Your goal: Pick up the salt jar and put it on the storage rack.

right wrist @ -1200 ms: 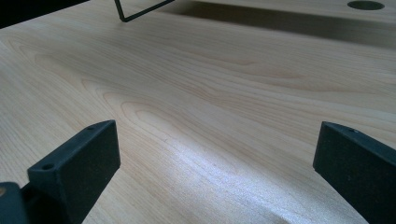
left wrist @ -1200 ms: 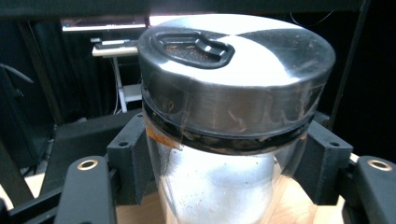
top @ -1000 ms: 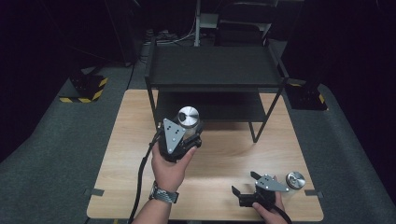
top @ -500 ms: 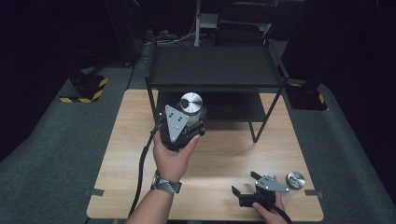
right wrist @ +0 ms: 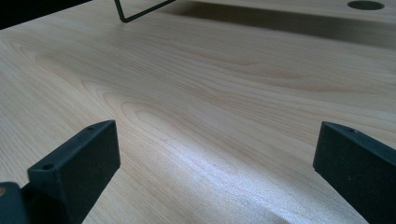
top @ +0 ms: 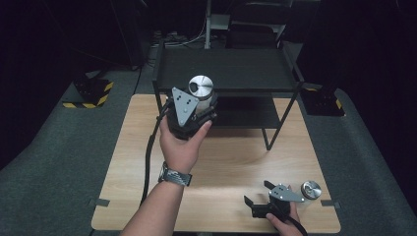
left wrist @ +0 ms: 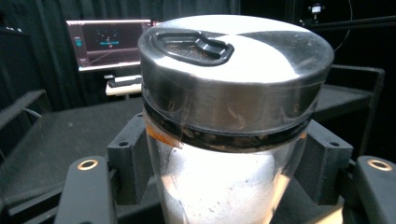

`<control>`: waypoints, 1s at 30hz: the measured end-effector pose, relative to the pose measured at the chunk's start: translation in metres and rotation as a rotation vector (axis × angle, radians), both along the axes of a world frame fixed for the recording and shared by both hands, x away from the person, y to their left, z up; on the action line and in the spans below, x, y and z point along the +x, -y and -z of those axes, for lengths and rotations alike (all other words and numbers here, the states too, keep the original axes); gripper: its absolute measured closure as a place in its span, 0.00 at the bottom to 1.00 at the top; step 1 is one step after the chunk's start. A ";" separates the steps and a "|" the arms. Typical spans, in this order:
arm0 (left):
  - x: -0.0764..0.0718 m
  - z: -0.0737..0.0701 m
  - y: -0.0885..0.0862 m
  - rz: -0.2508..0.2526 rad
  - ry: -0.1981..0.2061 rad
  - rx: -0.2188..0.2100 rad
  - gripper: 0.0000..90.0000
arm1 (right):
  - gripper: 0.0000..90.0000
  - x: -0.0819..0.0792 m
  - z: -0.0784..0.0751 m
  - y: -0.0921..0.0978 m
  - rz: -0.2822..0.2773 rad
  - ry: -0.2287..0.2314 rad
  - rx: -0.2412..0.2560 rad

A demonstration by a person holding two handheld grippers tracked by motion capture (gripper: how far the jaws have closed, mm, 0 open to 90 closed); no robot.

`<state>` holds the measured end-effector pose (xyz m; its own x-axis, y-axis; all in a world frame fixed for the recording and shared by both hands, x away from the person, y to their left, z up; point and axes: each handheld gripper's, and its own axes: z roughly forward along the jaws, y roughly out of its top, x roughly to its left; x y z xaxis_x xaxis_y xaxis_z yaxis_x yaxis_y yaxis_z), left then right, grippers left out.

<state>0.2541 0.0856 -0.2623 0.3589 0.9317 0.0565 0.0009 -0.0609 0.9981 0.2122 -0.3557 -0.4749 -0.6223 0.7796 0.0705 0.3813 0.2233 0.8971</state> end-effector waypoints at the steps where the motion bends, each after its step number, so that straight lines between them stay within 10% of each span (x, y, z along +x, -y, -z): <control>1: 0.001 -0.003 0.000 -0.003 0.001 0.000 0.35 | 0.00 0.000 0.000 0.000 -0.001 0.000 0.000; 30: 0.065 -0.037 0.025 -0.073 0.016 0.022 0.35 | 0.00 -0.001 0.001 0.003 -0.008 0.004 0.003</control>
<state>0.3187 0.0605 -0.2249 0.2893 0.9537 0.0820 -0.0094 -0.0828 0.9965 0.2114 -0.3583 -0.4754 -0.6289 0.7743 0.0702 0.3755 0.2235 0.8995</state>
